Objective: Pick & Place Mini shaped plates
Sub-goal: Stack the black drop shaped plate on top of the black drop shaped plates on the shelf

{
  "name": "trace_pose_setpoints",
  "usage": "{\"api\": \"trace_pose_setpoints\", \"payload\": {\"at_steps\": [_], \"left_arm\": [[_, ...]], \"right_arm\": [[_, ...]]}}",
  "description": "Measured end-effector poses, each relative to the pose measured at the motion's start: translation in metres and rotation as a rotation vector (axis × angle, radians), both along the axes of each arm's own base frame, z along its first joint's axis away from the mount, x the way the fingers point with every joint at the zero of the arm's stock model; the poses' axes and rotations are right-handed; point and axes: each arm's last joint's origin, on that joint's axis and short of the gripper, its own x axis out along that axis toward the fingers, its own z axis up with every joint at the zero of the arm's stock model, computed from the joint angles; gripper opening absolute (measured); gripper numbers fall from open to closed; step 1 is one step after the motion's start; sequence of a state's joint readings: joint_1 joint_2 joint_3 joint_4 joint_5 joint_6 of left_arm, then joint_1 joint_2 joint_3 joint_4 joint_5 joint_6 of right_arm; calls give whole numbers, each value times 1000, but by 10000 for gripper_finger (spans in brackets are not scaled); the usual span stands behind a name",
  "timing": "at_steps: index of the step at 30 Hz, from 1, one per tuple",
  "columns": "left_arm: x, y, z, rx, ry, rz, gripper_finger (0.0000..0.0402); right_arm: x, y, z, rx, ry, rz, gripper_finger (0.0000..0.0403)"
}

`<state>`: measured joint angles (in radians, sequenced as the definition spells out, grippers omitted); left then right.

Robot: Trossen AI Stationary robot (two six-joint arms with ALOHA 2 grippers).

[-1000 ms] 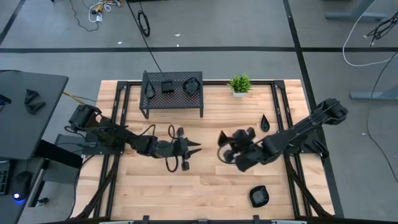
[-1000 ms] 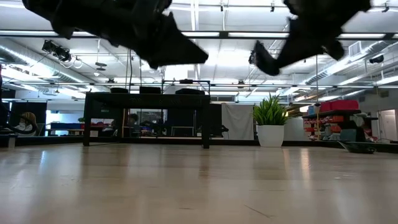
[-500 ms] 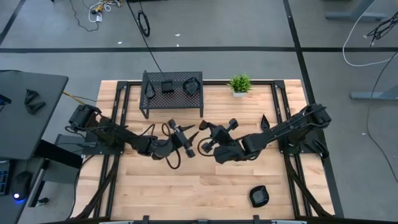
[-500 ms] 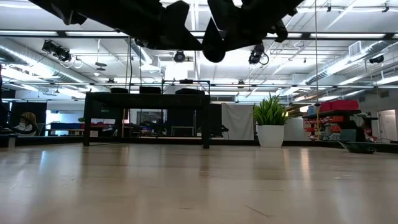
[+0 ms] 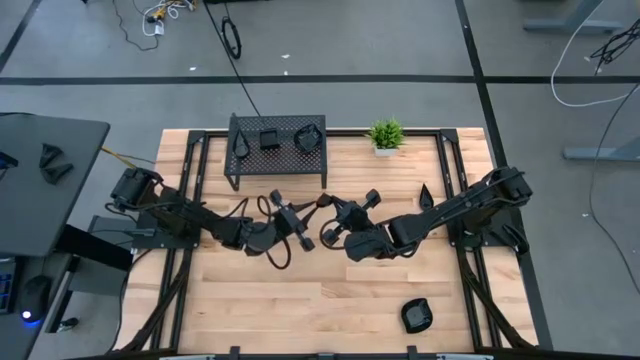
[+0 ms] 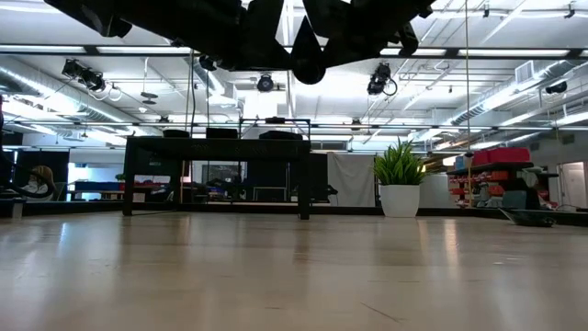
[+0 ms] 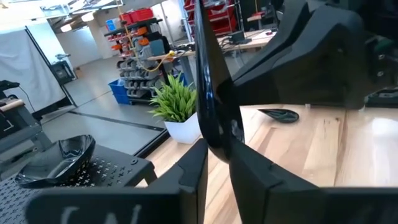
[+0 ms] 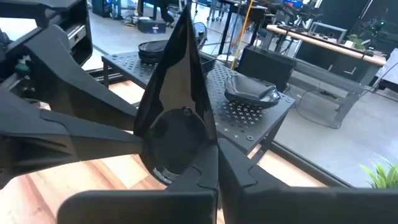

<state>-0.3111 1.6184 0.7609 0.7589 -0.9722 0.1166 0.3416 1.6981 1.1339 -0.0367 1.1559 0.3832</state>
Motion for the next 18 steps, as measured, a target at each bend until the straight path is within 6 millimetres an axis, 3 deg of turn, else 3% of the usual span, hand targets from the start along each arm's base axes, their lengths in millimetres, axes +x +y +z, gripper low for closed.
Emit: {"api": "trace_pose_setpoints", "payload": {"at_steps": [12, 18], "left_arm": [[1, 2, 1, -5, -16, 1, 54], [0, 2, 1, -5, -17, 10, 28]], "right_arm": [[1, 0, 1, 3, -17, -5, 0], [1, 0, 1, 11, -19, 3, 17]]}}
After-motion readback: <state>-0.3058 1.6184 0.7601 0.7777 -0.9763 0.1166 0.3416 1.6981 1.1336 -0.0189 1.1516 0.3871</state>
